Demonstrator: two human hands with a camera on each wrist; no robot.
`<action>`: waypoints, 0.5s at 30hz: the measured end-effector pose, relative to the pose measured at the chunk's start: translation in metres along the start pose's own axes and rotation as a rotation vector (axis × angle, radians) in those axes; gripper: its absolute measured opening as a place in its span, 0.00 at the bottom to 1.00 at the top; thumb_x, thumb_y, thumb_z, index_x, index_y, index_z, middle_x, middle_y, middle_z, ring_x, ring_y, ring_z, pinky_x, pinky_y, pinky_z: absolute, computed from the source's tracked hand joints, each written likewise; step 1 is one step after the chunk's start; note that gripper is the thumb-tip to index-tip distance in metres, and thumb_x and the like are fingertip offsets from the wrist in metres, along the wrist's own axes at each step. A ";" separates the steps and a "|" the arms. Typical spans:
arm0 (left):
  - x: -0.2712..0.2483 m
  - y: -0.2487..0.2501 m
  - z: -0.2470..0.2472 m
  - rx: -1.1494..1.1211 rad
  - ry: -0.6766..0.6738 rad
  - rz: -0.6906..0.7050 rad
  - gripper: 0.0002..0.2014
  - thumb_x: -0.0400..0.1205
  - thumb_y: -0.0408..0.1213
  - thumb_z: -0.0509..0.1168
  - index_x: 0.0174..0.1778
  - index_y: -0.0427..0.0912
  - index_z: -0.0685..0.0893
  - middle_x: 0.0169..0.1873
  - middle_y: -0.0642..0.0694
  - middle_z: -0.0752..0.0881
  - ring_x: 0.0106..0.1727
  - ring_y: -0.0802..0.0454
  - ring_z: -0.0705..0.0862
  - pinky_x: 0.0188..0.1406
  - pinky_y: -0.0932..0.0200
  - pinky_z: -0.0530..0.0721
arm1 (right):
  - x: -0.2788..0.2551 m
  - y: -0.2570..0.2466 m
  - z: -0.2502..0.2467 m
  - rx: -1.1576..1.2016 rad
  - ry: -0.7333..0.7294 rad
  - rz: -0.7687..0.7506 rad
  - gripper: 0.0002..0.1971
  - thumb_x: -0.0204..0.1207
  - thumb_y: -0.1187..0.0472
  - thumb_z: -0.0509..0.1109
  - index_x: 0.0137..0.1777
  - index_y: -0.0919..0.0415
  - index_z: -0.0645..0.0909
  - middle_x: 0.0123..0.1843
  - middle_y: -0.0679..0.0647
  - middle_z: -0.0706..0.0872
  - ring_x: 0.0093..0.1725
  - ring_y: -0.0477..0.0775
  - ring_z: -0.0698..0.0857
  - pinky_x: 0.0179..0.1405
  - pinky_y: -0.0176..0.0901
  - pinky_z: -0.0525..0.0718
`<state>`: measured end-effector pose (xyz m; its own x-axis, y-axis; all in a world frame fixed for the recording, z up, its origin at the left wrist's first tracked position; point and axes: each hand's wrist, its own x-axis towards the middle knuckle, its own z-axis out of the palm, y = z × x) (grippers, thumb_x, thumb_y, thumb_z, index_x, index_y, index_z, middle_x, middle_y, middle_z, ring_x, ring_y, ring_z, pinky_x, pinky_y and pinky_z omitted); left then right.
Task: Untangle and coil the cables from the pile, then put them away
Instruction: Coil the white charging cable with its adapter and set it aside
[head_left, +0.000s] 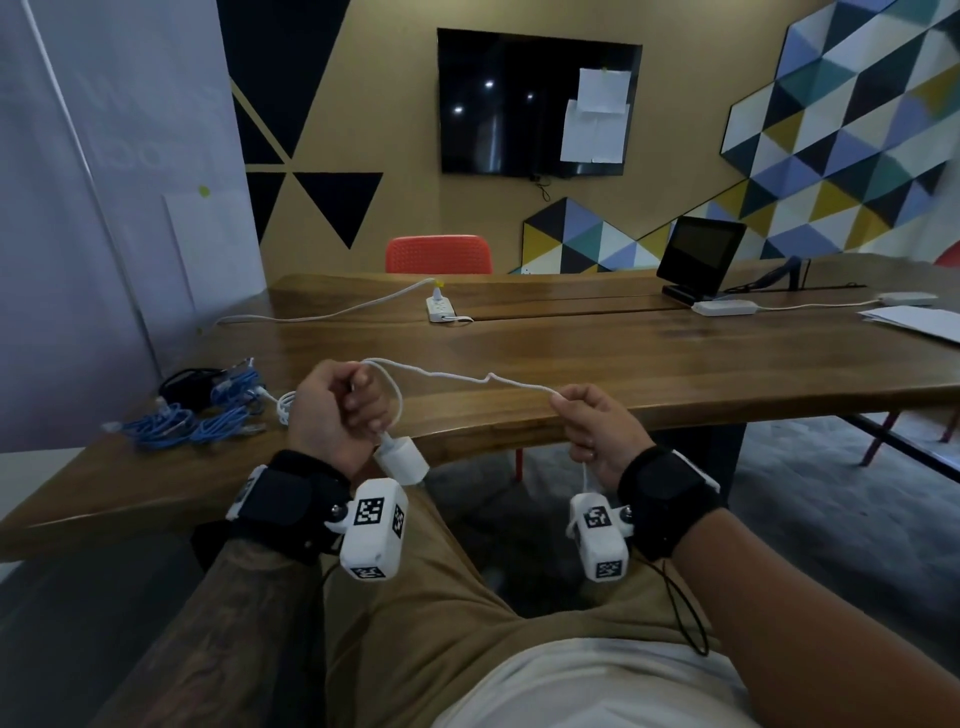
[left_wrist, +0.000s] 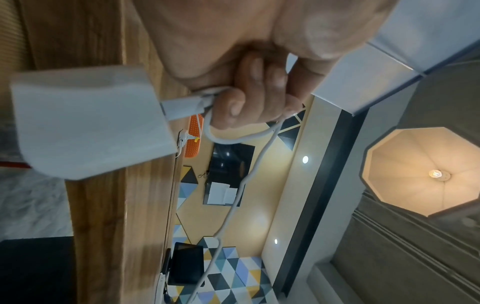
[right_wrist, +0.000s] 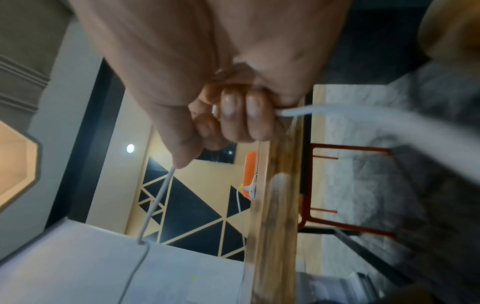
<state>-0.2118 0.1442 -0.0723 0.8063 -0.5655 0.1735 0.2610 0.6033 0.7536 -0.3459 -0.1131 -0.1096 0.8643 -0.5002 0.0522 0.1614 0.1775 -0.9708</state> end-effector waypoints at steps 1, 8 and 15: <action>0.000 0.000 -0.002 0.000 0.016 0.004 0.08 0.71 0.39 0.59 0.28 0.44 0.68 0.17 0.53 0.60 0.17 0.56 0.56 0.18 0.61 0.59 | 0.001 0.001 -0.003 -0.014 -0.006 0.001 0.08 0.81 0.64 0.71 0.43 0.53 0.77 0.31 0.47 0.73 0.20 0.41 0.64 0.15 0.32 0.58; 0.001 -0.005 0.000 0.022 0.045 -0.008 0.08 0.70 0.39 0.59 0.27 0.45 0.69 0.18 0.52 0.59 0.19 0.55 0.54 0.18 0.61 0.60 | 0.001 0.009 -0.001 -0.259 -0.030 -0.097 0.05 0.82 0.64 0.71 0.44 0.58 0.82 0.32 0.50 0.78 0.23 0.44 0.69 0.22 0.37 0.67; -0.003 0.003 0.002 -0.056 -0.037 -0.047 0.08 0.74 0.38 0.56 0.28 0.45 0.68 0.18 0.53 0.59 0.18 0.56 0.55 0.18 0.62 0.61 | -0.011 0.017 0.007 -0.821 -0.334 -0.062 0.12 0.86 0.54 0.65 0.44 0.48 0.88 0.50 0.51 0.89 0.55 0.53 0.85 0.62 0.50 0.79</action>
<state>-0.2144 0.1462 -0.0694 0.7726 -0.6136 0.1631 0.3281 0.6058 0.7248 -0.3495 -0.0981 -0.1255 0.9799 -0.1925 0.0515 -0.0689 -0.5701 -0.8187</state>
